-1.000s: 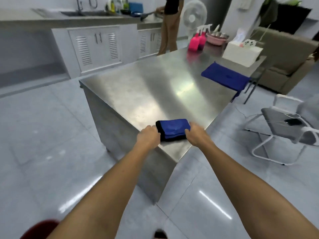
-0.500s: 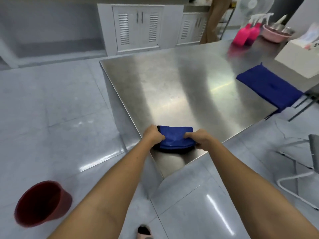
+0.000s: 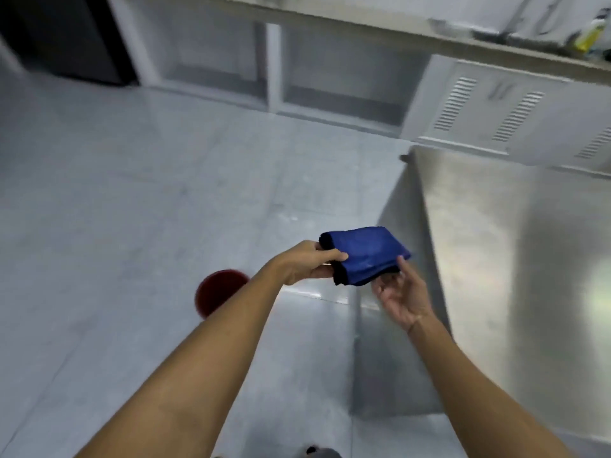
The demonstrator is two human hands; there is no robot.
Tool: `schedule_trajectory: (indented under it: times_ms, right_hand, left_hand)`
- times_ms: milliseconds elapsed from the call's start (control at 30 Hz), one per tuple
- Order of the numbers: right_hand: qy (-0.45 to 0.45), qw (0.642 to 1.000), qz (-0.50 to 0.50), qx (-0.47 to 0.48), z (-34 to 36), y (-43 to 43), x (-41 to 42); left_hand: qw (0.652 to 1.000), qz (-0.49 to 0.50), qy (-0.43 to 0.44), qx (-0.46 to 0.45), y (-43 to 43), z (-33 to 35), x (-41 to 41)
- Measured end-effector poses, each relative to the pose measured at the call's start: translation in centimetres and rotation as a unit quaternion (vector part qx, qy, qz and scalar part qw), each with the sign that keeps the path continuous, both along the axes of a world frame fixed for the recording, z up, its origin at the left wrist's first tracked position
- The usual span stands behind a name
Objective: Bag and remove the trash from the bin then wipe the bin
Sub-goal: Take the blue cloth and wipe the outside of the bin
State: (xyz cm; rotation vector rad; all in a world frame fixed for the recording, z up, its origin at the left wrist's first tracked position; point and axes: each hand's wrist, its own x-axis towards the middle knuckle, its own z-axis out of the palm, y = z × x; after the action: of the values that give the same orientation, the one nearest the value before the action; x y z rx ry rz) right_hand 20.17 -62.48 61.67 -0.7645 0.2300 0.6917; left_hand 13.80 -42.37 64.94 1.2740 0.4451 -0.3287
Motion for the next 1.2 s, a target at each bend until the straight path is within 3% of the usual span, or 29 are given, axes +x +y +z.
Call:
schedule_trajectory:
  times_ms: [167,267,333,467,600,733,833,967,1067,1100,1200]
  right_hand:
    - [0.012,0.993,0.087,-0.075,-7.7,13.6,-5.4]
    - [0.014,0.991,0.103,-0.082,-13.8,17.3,-5.6]
    - [-0.005,0.983,0.156,-0.098,-19.0,19.0,-5.1]
    - [0.001,0.968,0.169,-0.183,-30.7,22.6,-3.2]
    - [0.016,0.978,0.133,-0.158,-42.9,25.8,-0.7]
    - [0.013,0.987,0.153,-0.055,-53.4,28.8,1.6]
    - [-0.012,0.985,0.165,-0.043,-57.9,31.0,3.0]
    - [-0.029,0.988,0.144,-0.056,-61.4,32.1,4.2]
    - [-0.025,0.991,0.121,-0.052,-62.4,32.5,4.7]
    - [-0.022,0.992,0.119,-0.048,-62.6,32.6,4.9]
    - [-0.037,0.987,0.138,-0.071,-63.0,32.5,5.5]
  left_hand:
    - [0.978,0.092,0.028,0.185,7.8,-8.0,-7.5]
    - [0.935,0.116,0.012,0.334,9.9,-14.6,-9.9]
    - [0.908,0.158,0.014,0.387,11.6,-19.9,-10.7]
    - [0.866,0.079,0.031,0.492,15.4,-32.7,-11.5]
    - [0.785,0.018,0.083,0.614,19.6,-47.1,-12.7]
    - [0.617,-0.137,0.132,0.763,23.9,-59.0,-14.1]
    - [0.552,-0.096,0.065,0.826,26.2,-63.7,-14.9]
    - [0.569,-0.067,-0.028,0.819,28.1,-65.8,-15.0]
    - [0.652,-0.063,-0.005,0.756,28.5,-65.1,-14.3]
    - [0.665,-0.056,-0.003,0.744,28.4,-65.0,-14.1]
    - [0.658,-0.050,0.003,0.752,27.5,-65.1,-13.9]
